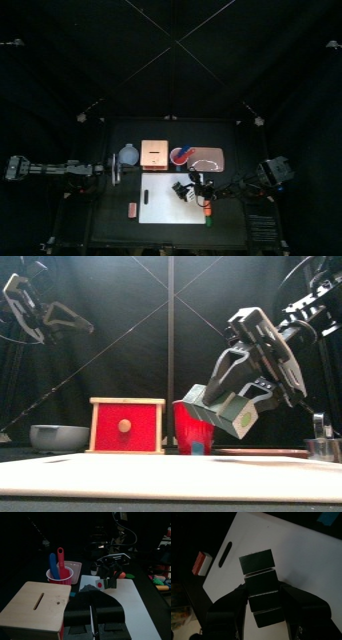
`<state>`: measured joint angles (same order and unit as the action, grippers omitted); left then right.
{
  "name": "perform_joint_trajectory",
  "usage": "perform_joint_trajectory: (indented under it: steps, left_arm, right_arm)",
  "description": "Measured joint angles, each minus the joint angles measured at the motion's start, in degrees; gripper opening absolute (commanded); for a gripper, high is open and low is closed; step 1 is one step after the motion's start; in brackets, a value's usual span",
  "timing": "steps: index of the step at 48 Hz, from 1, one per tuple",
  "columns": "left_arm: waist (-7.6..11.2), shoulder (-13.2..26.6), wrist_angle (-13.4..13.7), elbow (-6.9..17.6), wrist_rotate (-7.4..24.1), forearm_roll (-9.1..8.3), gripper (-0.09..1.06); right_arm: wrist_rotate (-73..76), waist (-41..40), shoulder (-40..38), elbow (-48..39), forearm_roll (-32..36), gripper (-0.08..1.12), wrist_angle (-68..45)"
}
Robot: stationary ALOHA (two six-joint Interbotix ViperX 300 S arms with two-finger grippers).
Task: Place sushi on board then cut the sushi with the knife then place the pieces on the plate
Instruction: Place the sushi on the board
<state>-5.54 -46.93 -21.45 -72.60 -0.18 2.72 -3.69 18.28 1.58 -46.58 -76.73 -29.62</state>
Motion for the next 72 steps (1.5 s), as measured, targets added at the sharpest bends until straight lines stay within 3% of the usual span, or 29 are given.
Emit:
perform_joint_trajectory:
  steps: [14,32,61,72]
  left_arm:
    - [0.0,0.0,0.26,-0.09,0.0,0.62,-0.02]
    - [-0.09,-0.09,0.35,-1.23,0.09,0.79,-0.02]
    - [-0.18,0.0,0.35,-1.41,0.26,0.79,-0.02]
    - [-0.26,0.0,1.32,-1.41,0.35,0.79,-0.02]
  right_arm:
    - [-0.18,2.37,4.57,7.29,-11.07,0.58,-1.67]
    - [-0.44,7.29,6.33,9.49,-30.41,0.58,-10.11]
    - [-1.23,7.29,12.3,18.63,-41.22,0.58,-16.87]
    - [-13.71,6.5,12.3,20.92,-49.75,0.58,-18.11]
